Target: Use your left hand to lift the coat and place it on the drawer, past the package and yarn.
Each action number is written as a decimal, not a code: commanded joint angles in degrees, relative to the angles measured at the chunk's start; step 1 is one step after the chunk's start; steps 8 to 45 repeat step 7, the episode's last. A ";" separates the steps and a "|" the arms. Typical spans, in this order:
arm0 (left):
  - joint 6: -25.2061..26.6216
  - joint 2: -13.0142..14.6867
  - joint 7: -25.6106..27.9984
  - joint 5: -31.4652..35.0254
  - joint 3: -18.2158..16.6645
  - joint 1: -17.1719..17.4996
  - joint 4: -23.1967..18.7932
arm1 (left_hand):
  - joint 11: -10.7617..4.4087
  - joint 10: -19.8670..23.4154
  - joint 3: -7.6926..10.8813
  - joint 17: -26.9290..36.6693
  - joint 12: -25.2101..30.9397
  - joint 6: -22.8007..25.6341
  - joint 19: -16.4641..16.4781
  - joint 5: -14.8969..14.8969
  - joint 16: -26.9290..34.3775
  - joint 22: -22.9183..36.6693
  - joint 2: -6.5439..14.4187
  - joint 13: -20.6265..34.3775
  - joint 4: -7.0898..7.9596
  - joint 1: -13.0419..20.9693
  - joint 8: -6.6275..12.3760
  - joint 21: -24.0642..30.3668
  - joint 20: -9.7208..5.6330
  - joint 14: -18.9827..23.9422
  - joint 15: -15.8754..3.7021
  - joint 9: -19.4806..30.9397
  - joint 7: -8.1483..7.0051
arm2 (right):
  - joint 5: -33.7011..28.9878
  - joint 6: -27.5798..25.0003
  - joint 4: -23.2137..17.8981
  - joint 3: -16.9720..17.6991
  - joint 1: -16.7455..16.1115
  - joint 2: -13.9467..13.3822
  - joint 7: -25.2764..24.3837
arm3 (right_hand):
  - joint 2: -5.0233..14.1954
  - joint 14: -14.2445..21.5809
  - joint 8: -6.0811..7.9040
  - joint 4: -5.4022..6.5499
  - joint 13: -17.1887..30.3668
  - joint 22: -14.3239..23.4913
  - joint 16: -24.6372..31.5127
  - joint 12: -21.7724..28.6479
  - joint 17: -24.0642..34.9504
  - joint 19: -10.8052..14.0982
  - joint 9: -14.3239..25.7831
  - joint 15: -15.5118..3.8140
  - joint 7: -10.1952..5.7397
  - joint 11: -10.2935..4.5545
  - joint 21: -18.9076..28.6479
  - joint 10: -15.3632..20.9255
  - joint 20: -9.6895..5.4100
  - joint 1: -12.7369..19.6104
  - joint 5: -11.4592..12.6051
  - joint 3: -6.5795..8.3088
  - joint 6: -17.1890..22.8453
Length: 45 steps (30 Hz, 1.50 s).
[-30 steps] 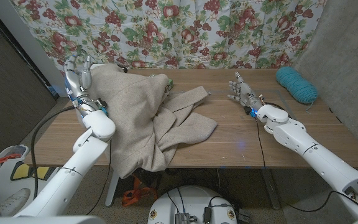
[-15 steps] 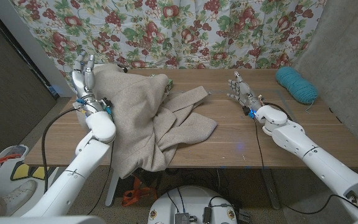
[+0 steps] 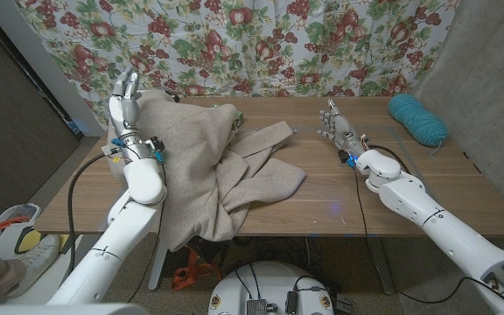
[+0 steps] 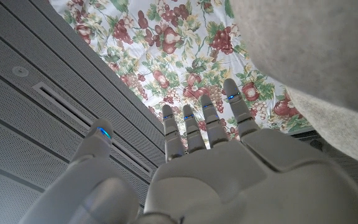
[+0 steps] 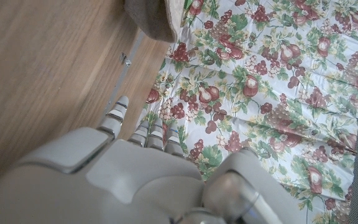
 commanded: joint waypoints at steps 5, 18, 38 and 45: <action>-0.95 -0.60 -6.90 -2.79 -2.52 3.60 -5.56 | 0.57 -0.01 0.16 -0.30 -0.53 1.21 -0.47 0.00 -0.83 -0.03 0.14 -0.18 -0.09 -0.27 0.19 -0.79 0.15 -0.48 0.79 0.01 0.74 | -0.48 1.96 2.54 -0.83 1.04 1.48 1.32 | 0.19 0.00 -0.13 -0.16 0.19 0.11 0.16 0.02 0.17 -0.10 0.35 -0.38 -0.16 -0.08 0.20 -0.08 0.32 0.11 0.09 -0.06 0.34; -0.96 -0.97 -7.10 -2.71 -2.60 3.74 -5.78 | 0.62 -0.01 0.18 -0.33 -0.56 1.22 -0.55 0.01 -0.90 -0.03 0.19 -0.21 -0.10 -0.28 0.17 -0.91 0.16 -0.54 0.87 0.01 0.91 | -0.61 2.15 2.93 -0.95 1.31 1.60 1.56 | 0.19 0.03 -0.13 -0.16 0.19 0.11 0.17 0.05 0.17 -0.09 0.35 -0.37 -0.18 0.02 0.21 -0.01 0.31 0.11 0.09 -0.06 0.34; -0.96 -0.97 -7.10 -2.71 -2.60 3.74 -5.78 | 0.62 -0.01 0.18 -0.33 -0.56 1.22 -0.55 0.01 -0.90 -0.03 0.19 -0.21 -0.10 -0.28 0.17 -0.91 0.16 -0.54 0.87 0.01 0.91 | -0.61 2.15 2.93 -0.95 1.31 1.60 1.56 | 0.19 0.03 -0.13 -0.16 0.19 0.11 0.17 0.05 0.17 -0.09 0.35 -0.37 -0.18 0.02 0.21 -0.01 0.31 0.11 0.09 -0.06 0.34; -0.96 -0.97 -7.10 -2.71 -2.60 3.74 -5.78 | 0.62 -0.01 0.18 -0.33 -0.56 1.22 -0.55 0.01 -0.90 -0.03 0.19 -0.21 -0.10 -0.28 0.17 -0.91 0.16 -0.54 0.87 0.01 0.91 | -0.61 2.15 2.93 -0.95 1.31 1.60 1.56 | 0.19 0.03 -0.13 -0.16 0.19 0.11 0.17 0.05 0.17 -0.09 0.35 -0.37 -0.18 0.02 0.21 -0.01 0.31 0.11 0.09 -0.06 0.34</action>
